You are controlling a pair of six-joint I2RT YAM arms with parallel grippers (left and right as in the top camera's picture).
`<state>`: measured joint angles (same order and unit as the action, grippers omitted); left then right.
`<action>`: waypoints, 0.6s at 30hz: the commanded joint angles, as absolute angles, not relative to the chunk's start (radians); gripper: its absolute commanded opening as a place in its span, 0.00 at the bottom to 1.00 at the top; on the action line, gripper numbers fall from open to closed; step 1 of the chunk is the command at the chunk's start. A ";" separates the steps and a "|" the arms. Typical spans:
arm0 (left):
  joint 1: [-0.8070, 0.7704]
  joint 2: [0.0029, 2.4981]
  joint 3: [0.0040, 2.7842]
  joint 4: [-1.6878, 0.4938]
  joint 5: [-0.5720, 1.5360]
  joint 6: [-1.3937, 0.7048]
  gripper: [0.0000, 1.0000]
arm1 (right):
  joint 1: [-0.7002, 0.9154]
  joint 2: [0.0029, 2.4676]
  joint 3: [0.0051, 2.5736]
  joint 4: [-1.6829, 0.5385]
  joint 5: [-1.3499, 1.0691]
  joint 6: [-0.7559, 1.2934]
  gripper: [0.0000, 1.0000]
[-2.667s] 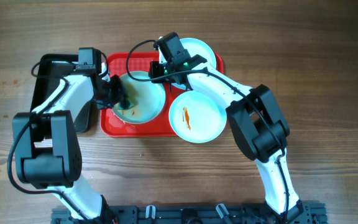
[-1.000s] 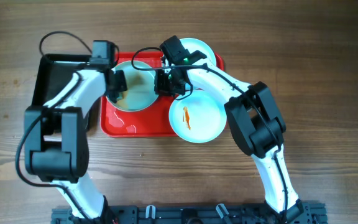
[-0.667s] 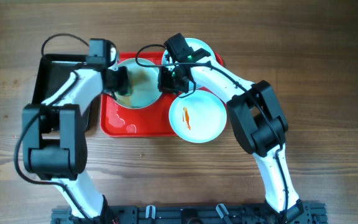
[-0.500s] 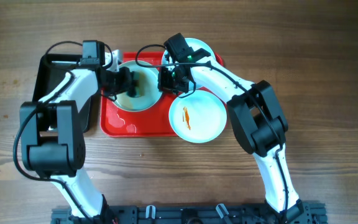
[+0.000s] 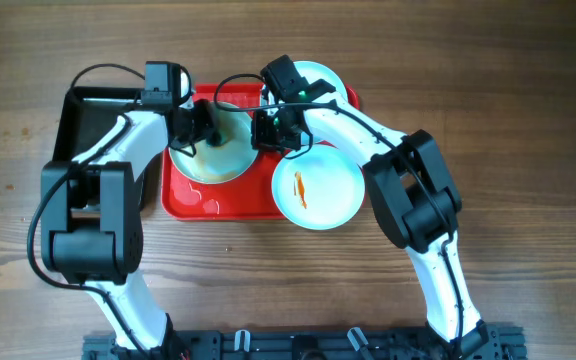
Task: Clean dirty plates on tray and stack at the side
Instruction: 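Scrub the plate surface with the sponge while the right gripper holds the rim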
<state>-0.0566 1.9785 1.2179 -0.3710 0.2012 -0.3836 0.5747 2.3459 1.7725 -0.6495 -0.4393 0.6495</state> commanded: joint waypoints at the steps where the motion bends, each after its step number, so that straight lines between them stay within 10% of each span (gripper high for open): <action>1: -0.050 1.996 1.210 -0.461 -0.156 -0.428 0.04 | 0.577 2.381 1.765 -0.652 -0.442 0.631 0.04; 18: -0.049 1.996 1.212 -0.876 -0.084 -0.136 0.04 | 0.577 2.381 1.765 -0.647 -0.444 0.631 0.04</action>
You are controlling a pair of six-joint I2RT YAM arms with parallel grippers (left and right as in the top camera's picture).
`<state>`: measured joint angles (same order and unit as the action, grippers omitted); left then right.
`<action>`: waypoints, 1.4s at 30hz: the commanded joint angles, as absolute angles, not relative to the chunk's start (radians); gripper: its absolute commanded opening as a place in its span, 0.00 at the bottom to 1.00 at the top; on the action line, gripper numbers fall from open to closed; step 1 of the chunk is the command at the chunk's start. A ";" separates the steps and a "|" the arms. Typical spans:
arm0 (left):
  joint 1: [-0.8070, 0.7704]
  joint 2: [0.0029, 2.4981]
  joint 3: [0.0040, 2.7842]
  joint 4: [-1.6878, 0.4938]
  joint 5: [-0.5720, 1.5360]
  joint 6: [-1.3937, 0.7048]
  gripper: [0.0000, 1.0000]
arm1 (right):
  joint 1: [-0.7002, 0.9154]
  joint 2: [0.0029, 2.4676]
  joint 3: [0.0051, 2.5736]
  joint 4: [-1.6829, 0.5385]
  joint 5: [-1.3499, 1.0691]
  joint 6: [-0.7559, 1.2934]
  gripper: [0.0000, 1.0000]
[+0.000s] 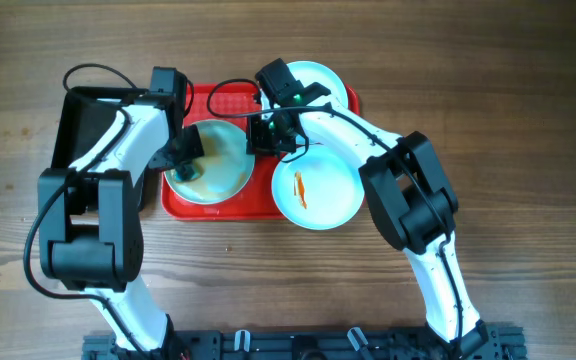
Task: Clean dirty plates on tray and stack at the side
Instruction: 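Scrub the plate surface with the sponge while the right gripper holds the rim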
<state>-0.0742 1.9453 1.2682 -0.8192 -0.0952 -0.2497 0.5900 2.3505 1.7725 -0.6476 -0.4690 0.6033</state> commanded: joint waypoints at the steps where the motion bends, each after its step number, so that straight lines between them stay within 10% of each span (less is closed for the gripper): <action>1: -0.049 1.996 1.212 -0.876 -0.054 -0.115 0.04 | 0.577 2.381 1.765 -0.647 -0.447 0.632 0.04; 24: -0.051 2.008 1.210 -0.494 0.364 0.000 0.04 | 0.577 2.381 1.765 -0.647 -0.450 0.630 0.04; 31: -0.050 2.014 1.211 -0.549 -0.067 -0.400 0.04 | 0.577 2.381 1.765 -0.645 -0.450 0.628 0.04; 42: -0.095 1.976 1.238 -0.663 -0.316 -0.155 0.04 | 0.577 2.381 1.765 -0.644 -0.450 0.630 0.04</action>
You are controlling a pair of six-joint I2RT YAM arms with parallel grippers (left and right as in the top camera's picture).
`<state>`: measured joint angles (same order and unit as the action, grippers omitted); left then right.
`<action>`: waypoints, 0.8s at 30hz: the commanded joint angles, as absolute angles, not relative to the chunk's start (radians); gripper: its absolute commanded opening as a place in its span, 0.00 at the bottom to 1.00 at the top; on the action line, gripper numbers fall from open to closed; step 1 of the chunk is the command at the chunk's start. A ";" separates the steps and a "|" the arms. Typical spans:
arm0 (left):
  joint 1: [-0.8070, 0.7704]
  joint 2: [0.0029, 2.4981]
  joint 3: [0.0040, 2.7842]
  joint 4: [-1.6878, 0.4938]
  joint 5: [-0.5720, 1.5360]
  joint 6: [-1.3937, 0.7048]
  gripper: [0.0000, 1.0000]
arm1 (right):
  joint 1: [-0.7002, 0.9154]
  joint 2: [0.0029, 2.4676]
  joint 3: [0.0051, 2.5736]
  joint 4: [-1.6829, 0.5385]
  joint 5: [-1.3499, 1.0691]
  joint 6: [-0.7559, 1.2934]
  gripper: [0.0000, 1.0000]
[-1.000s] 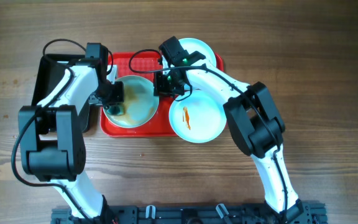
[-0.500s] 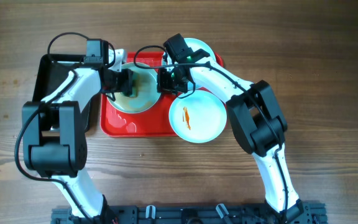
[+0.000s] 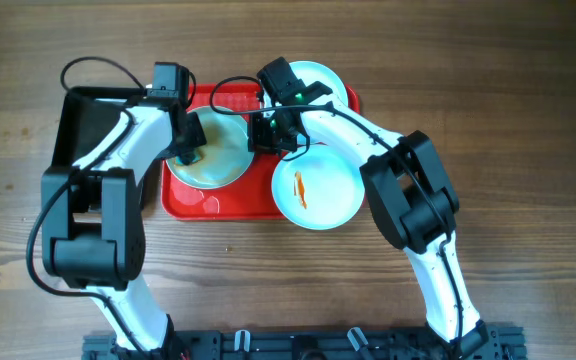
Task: Clean dirty plates on tray and stack at the side
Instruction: 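Scrub the plate surface with the sponge while the right gripper holds the rim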
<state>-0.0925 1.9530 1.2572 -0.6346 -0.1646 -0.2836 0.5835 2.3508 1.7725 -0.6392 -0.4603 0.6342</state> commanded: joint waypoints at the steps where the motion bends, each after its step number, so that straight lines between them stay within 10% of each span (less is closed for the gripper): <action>1: -0.104 1.976 1.238 -0.662 -0.312 -0.135 0.04 | 0.577 2.381 1.765 -0.644 -0.450 0.630 0.04; 10: -0.142 1.987 1.195 -0.453 0.306 -0.043 0.04 | 0.577 2.381 1.765 -0.644 -0.450 0.630 0.04; 24: -0.113 2.044 1.197 -0.665 0.609 -0.031 0.04 | 0.577 2.381 1.765 -0.641 -0.450 0.629 0.04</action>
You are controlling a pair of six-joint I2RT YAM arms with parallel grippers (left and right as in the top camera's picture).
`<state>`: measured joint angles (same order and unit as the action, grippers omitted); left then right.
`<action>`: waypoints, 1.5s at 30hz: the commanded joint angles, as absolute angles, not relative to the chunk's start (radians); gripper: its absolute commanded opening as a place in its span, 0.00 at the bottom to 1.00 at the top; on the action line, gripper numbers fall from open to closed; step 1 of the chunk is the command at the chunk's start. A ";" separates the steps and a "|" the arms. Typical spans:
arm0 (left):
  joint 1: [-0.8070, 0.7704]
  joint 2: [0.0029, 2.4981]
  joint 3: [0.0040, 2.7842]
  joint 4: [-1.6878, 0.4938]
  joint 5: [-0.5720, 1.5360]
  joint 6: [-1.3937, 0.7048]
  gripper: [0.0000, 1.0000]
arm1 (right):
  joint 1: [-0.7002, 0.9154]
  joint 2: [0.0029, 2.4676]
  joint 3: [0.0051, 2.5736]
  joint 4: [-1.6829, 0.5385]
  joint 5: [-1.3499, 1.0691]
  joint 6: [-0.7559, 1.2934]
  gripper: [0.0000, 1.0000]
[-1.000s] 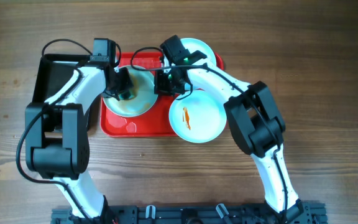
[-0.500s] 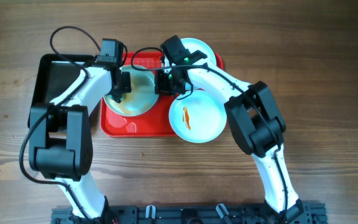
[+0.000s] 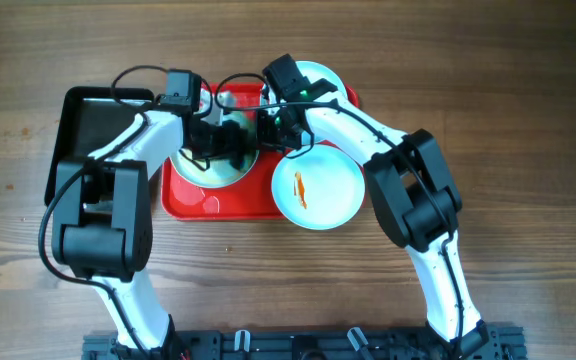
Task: Clean dirty plates on tray and stack at the side
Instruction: 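Scrub the plate surface with the sponge while the right gripper holds the rim, then lift the sponge off the plate and move the left gripper back to the black tray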
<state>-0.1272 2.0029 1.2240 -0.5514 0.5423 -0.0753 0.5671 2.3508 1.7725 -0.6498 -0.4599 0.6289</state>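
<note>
A pale dirty plate [image 3: 200, 172] lies on the red tray [image 3: 203, 205]. My left gripper [image 3: 233, 142] reaches in from the left and sits low over the plate's right half. Something dark is under it, and its fingers are hidden. At the plate's right rim, my right gripper [image 3: 266, 132] looks shut on the edge. A white plate with an orange smear [image 3: 320, 190] rests partly on the tray's right side. Behind the right arm, a light blue plate [image 3: 323, 78] lies at the tray's back right corner.
A black bin [image 3: 88, 130] stands left of the tray, touching its side. Bare wooden table [image 3: 528, 150] lies around the tray. The two arms crowd together over the tray's back half.
My left gripper has moved from the plate's left part to its right half, close to the right gripper. The right gripper has stayed at the plate's right rim.
First my left gripper was over the back of the pale plate while my right held its right rim. Then the left was at the plate's left edge, with the plate shifted forward and left. It stayed on the left part, and now it is across on the right.
</note>
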 commanded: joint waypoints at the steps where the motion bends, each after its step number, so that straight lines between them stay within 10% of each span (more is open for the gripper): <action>1: -0.099 2.044 1.197 -0.692 0.594 -0.026 0.04 | 0.577 2.381 1.765 -0.641 -0.450 0.628 0.04; 23: -0.124 2.044 1.197 -0.581 -0.560 -0.273 0.04 | 0.577 2.381 1.765 -0.644 -0.446 0.629 0.04; 32: -0.146 2.044 1.200 -0.417 -0.540 -0.278 0.04 | 0.577 2.381 1.765 -0.644 -0.443 0.629 0.04; 45: -0.065 1.830 1.359 -0.643 0.156 -0.422 0.04 | 0.577 2.381 1.765 -0.644 -0.443 0.629 0.04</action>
